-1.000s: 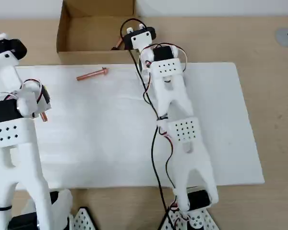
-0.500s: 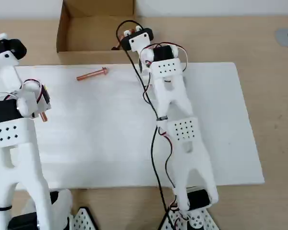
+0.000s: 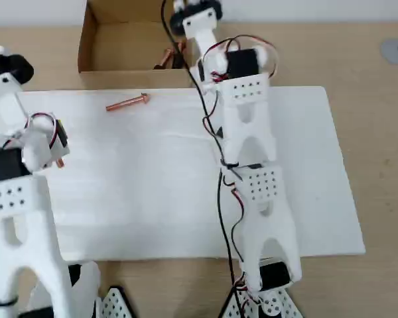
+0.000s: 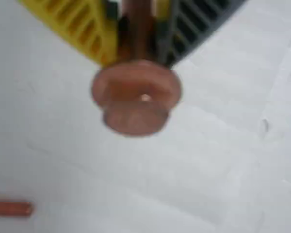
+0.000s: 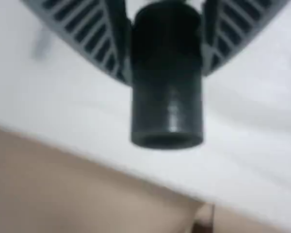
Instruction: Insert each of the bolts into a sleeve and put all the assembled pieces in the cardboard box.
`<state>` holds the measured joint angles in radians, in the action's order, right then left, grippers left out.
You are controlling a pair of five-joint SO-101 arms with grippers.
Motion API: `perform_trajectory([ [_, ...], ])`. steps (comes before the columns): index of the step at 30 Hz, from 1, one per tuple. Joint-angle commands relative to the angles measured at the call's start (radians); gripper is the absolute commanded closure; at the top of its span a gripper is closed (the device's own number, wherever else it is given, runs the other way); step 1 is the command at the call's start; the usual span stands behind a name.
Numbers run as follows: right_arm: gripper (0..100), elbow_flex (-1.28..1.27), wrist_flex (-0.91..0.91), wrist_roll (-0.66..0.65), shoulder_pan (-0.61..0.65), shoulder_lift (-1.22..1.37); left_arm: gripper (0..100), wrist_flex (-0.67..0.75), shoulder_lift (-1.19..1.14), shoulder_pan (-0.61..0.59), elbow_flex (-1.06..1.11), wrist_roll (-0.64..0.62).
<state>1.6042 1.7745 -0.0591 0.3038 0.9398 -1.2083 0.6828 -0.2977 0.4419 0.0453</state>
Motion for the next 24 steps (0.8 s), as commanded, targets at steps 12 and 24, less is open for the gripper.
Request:
perform_trajectory([
  [12,98.8,-0.292,0.015,-0.061,0.150,-0.746,99,0.258,0.929,0.097,0.427,0.003],
  [24,98.8,-1.153,0.006,-0.064,0.285,-1.386,99,0.735,1.138,0.104,0.838,0.000],
])
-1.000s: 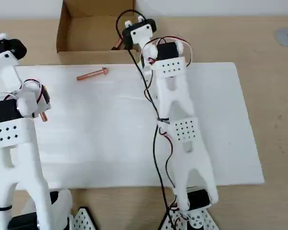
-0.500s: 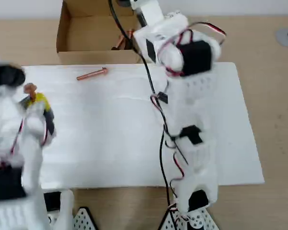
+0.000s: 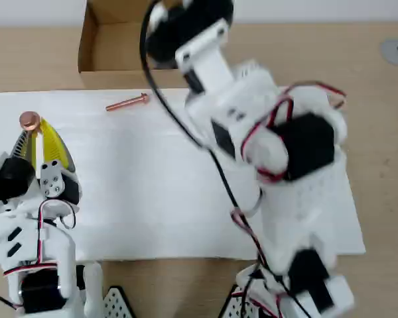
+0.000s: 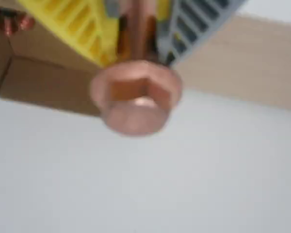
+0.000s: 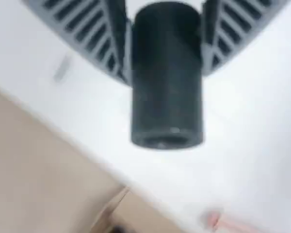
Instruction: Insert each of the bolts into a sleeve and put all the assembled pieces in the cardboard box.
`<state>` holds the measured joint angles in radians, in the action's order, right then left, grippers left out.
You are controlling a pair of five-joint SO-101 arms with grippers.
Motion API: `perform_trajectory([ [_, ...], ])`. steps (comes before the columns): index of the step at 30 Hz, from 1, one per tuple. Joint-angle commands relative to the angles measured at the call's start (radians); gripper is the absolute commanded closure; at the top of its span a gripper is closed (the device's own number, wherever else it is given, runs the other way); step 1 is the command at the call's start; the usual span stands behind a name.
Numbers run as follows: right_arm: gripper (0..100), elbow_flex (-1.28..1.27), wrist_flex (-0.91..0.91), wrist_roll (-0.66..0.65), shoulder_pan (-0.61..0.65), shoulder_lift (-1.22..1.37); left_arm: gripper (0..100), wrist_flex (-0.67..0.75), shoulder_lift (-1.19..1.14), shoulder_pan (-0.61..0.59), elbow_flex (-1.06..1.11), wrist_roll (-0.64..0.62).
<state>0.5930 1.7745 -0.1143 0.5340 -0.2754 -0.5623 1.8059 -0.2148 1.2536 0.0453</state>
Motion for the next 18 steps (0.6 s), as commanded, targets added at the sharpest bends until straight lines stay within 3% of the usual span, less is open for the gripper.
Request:
perform_trajectory([
  [1,98.8,-0.186,0.006,-0.009,0.074,-0.220,99,0.097,0.013,0.021,0.031,-0.002],
  [6,98.8,-0.479,0.011,-0.137,0.205,-0.455,99,0.100,0.013,0.023,0.029,-0.002],
  [9,98.8,-0.733,-0.018,-0.124,0.249,-0.582,99,0.098,0.013,0.041,0.028,-0.002],
  [15,98.8,-1.193,-0.342,-0.064,0.249,-0.802,99,0.097,0.013,0.112,0.028,-0.005],
  [18,98.8,-1.365,-0.559,-0.064,0.248,-0.897,99,0.097,0.013,0.130,0.025,-0.066],
])
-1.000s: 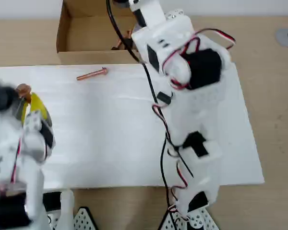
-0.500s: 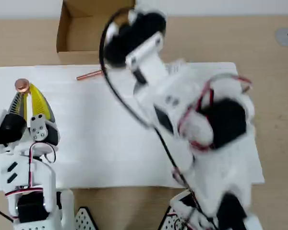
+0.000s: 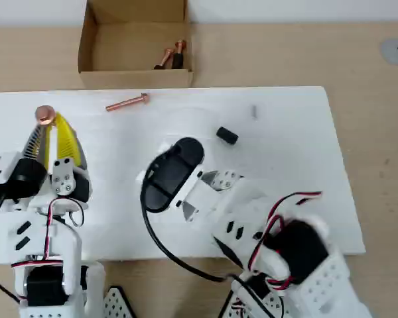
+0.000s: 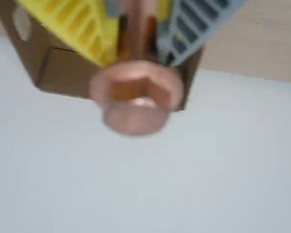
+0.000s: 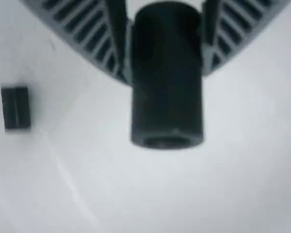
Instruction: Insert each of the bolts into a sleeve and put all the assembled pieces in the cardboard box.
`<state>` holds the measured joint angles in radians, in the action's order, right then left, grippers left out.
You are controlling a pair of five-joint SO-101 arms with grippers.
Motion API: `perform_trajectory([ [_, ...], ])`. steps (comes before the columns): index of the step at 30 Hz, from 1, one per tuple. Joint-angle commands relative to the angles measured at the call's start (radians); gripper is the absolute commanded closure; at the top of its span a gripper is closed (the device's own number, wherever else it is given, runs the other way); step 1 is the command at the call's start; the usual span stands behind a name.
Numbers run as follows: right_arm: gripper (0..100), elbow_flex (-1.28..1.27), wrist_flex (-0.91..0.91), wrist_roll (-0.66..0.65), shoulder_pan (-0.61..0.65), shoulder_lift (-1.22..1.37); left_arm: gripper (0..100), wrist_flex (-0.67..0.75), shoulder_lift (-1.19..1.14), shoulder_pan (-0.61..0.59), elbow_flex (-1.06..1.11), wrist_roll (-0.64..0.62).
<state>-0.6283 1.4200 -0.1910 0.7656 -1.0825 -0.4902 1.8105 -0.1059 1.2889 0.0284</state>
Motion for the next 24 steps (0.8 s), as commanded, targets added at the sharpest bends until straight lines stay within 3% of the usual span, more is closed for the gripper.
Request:
perform_trajectory([
  [1,98.8,-0.197,-0.275,0.012,0.016,-0.120,99,0.025,0.008,0.020,-0.017,-0.080],
  [6,98.8,-0.470,-0.618,0.017,0.022,-0.265,99,0.025,0.008,0.023,-0.057,-0.155],
  [10,98.8,-0.657,-0.890,0.140,0.058,-0.380,99,0.023,0.008,0.023,-0.083,-0.247],
  [15,98.8,-0.829,-1.077,0.187,0.176,-0.469,99,-0.060,0.008,0.091,-0.163,-0.362],
  [19,98.8,-0.880,-1.151,0.187,0.193,-0.484,99,-0.152,0.008,0.236,-0.244,-0.359],
  [24,98.8,-0.877,-1.185,0.187,0.188,-0.492,99,-0.245,0.008,0.384,-0.298,-0.226],
])
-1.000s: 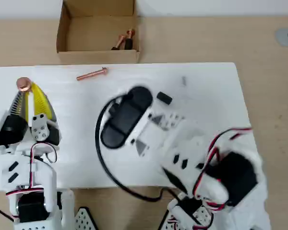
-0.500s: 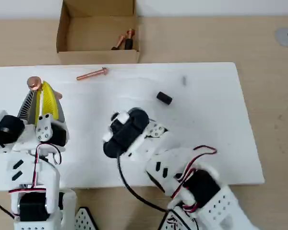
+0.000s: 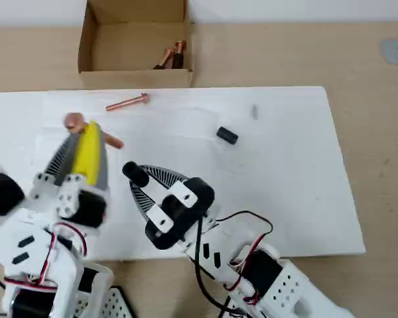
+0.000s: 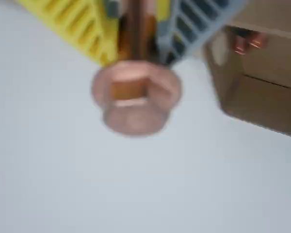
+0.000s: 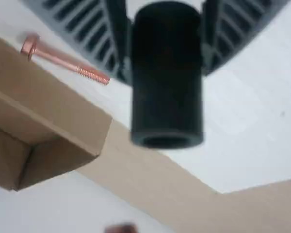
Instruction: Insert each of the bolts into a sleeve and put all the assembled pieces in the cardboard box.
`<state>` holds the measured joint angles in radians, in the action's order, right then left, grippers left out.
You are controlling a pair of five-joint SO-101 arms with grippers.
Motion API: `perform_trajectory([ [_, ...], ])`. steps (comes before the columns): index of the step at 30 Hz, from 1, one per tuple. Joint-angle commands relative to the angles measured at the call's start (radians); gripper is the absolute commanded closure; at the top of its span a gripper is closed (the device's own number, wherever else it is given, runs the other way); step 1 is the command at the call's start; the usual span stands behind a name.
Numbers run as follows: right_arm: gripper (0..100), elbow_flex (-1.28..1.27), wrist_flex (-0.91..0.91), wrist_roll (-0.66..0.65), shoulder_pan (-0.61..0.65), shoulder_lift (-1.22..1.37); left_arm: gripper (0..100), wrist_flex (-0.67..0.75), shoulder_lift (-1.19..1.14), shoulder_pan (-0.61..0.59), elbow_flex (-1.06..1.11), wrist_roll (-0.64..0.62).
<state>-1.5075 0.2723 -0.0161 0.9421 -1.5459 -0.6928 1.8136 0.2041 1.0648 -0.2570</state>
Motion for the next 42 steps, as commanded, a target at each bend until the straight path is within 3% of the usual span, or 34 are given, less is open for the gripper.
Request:
perform_trajectory([
  [1,98.8,0.004,-0.043,0.012,0.012,-0.028,99,-0.071,0.005,0.092,-0.084,0.072],
  [12,98.8,0.001,-0.051,0.012,0.008,-0.028,99,-0.203,0.004,0.115,-0.224,0.098],
  [36,98.8,0.074,-0.051,0.014,0.008,-0.030,99,-0.199,0.004,0.115,-0.114,0.123],
  [42,98.8,0.076,-0.051,0.014,0.008,-0.030,99,-0.198,0.004,0.115,-0.104,0.187],
])
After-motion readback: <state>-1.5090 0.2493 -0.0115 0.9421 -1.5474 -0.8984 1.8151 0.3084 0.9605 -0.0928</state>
